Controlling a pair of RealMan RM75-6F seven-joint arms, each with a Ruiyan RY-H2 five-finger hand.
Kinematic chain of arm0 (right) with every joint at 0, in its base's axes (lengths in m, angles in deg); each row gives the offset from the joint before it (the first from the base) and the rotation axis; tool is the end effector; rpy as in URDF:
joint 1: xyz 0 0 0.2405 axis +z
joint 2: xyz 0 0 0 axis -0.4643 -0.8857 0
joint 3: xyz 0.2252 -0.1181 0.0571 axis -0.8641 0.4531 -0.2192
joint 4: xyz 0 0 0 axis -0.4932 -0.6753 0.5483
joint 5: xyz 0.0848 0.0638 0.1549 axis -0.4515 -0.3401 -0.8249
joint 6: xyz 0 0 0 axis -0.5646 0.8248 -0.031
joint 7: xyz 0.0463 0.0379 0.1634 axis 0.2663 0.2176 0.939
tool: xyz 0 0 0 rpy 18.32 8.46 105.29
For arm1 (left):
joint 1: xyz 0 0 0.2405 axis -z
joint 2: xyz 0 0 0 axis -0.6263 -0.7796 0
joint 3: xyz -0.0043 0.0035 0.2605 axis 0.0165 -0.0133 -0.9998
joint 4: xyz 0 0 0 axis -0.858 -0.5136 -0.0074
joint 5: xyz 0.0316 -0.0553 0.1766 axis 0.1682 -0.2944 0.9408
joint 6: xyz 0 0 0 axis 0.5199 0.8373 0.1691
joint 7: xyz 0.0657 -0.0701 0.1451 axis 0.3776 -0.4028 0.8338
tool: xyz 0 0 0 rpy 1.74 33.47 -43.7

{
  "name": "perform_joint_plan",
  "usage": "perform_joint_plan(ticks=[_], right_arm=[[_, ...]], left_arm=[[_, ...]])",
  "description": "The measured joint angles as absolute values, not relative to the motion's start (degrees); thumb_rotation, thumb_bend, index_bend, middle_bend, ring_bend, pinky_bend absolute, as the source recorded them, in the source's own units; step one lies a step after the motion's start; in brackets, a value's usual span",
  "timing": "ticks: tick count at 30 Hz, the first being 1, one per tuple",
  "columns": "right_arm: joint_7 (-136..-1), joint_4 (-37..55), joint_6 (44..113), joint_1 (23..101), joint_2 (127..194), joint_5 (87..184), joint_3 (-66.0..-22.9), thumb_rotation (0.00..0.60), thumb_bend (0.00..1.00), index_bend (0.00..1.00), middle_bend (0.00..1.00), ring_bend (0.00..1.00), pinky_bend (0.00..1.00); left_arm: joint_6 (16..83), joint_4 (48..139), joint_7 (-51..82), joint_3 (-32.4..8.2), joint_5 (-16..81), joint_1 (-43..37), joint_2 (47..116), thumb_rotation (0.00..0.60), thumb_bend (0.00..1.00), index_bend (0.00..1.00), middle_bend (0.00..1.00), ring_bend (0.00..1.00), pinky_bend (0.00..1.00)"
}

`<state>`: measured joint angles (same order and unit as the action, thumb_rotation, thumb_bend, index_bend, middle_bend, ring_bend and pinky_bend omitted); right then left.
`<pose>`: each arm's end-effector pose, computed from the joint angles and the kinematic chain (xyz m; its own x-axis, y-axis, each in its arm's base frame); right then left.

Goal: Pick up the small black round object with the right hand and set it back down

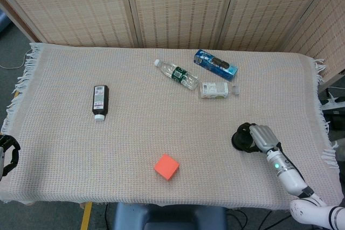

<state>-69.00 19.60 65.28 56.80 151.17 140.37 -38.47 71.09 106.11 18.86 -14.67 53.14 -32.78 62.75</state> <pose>-0.2810 -0.3241 0.0642 0.2994 -0.4237 0.8549 -0.9524 -0.0796 0.2942 -0.3284 0.2260 0.2120 0.5528 -0.0773 0.8297 0.8333 0.0648 -0.5491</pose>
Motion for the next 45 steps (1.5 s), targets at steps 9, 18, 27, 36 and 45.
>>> perform_joint_plan(ticks=[9, 18, 27, 36, 45], right_arm=[[-68.6, 19.1, 71.1, 55.2, 152.9, 142.5, -39.6, 0.6, 0.29, 0.53, 0.42, 0.47, 0.61], [-65.3, 23.6, 73.2, 53.3, 147.3, 141.8, -41.5, 0.6, 0.29, 0.53, 0.42, 0.47, 0.61], [-70.4, 25.2, 70.1, 51.8, 143.5, 138.6, -38.8, 0.6, 0.29, 0.52, 0.42, 0.47, 0.61], [-73.4, 26.2, 67.7, 51.8, 142.3, 138.8, -36.9, 0.6, 0.29, 0.29, 0.27, 0.21, 0.45], [-75.3, 28.4, 65.4, 52.5, 140.3, 137.4, -36.1, 0.6, 0.26, 0.13, 0.09, 0.02, 0.26]], left_arm=[[71.1, 106.1, 18.8, -14.7, 53.2, -32.8, 62.7, 0.6, 0.56, 0.58, 0.4, 0.3, 0.44], [71.1, 106.2, 18.8, -14.7, 53.1, -32.9, 62.7, 0.6, 0.56, 0.58, 0.4, 0.3, 0.44], [70.4, 106.2, 19.4, -15.0, 53.3, -32.5, 63.0, 0.6, 0.56, 0.58, 0.4, 0.3, 0.44], [70.3, 106.2, 19.6, -15.0, 53.2, -32.5, 63.1, 0.6, 0.56, 0.58, 0.4, 0.3, 0.44], [70.3, 106.1, 19.4, -15.0, 53.2, -32.5, 63.0, 0.6, 0.56, 0.58, 0.4, 0.3, 0.44]])
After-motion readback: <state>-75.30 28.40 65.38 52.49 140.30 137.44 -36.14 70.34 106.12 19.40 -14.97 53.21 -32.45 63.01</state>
